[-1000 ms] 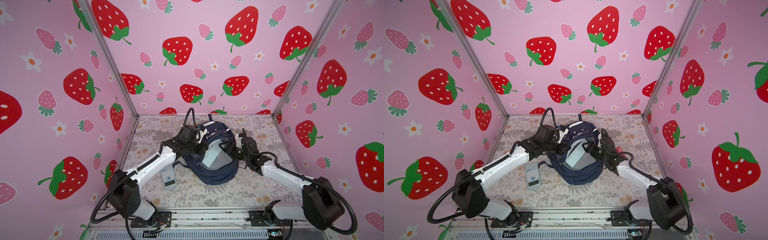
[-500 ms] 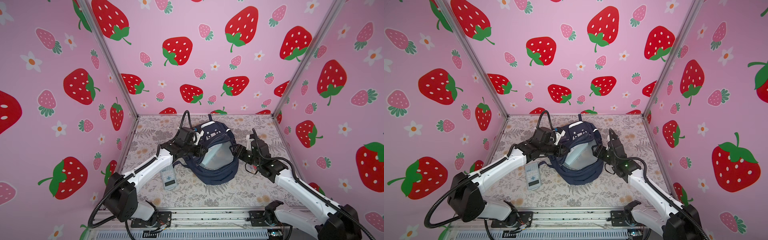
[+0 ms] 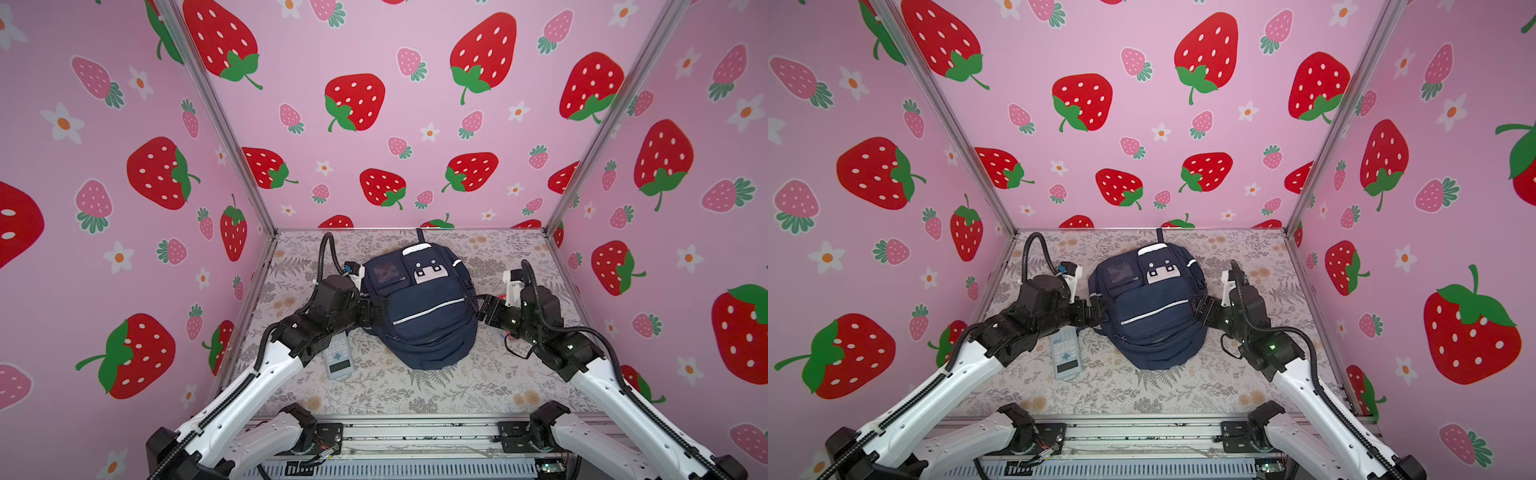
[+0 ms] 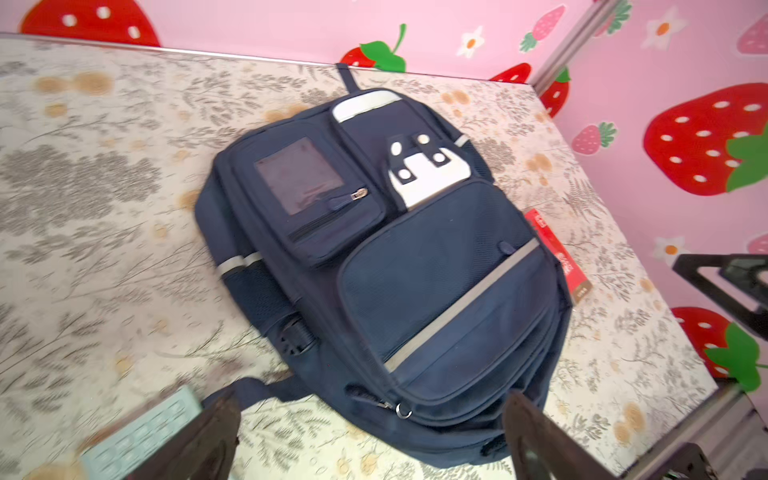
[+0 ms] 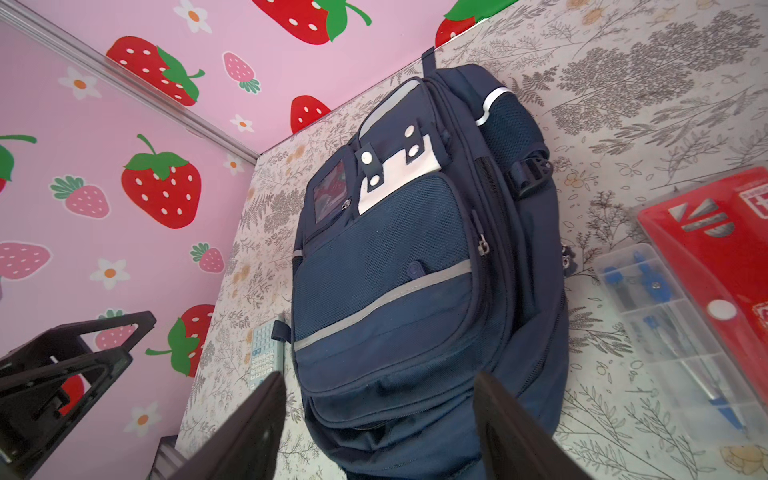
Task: Pack the student bag
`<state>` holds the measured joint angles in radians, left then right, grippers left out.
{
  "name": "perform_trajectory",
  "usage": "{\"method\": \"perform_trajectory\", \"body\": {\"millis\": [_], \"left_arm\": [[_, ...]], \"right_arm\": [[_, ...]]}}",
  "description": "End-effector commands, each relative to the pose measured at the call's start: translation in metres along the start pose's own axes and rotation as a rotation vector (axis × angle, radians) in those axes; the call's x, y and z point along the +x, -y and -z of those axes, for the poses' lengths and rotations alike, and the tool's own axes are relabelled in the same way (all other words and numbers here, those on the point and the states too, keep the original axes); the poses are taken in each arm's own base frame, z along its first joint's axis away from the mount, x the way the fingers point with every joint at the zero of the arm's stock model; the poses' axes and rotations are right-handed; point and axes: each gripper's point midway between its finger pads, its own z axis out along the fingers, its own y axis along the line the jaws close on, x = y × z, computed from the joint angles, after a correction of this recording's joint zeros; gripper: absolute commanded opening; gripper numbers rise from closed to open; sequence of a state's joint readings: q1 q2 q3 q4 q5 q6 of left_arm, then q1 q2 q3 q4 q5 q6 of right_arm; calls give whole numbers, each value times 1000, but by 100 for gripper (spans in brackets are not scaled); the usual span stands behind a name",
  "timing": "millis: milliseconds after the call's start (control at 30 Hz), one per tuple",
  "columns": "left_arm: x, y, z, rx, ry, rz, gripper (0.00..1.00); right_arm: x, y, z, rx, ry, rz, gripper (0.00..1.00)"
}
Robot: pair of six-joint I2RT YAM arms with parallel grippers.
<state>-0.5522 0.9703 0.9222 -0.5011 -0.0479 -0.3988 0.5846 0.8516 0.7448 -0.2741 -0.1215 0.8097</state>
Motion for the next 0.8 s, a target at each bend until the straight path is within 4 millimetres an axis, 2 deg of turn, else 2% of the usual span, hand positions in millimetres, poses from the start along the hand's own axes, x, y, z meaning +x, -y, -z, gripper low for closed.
{"method": "perform_trajectory", "body": {"millis": [0,167,267,533,700,767], "left_arm": [[48,-46,-1,-184,-144,78,99],[92,-84,-12,-352,-268,200,99],[109,-105,-19,-459,-287,240,99],[127,-137,-49,-514,-344,366,99],[139,-142,-65,-511,-388,425,99],[144,-144,-71,-515,-390,435,99]], "right_arm": [[5,-20,-2,-93,-19,24,73],[14,-33,-5,-127,-36,48,73],[23,-39,-7,-154,-53,38,73],[51,-53,-11,-179,-108,45,73],[55,-59,-16,-183,-113,54,73],[59,-61,-24,-178,-128,61,73]]}}
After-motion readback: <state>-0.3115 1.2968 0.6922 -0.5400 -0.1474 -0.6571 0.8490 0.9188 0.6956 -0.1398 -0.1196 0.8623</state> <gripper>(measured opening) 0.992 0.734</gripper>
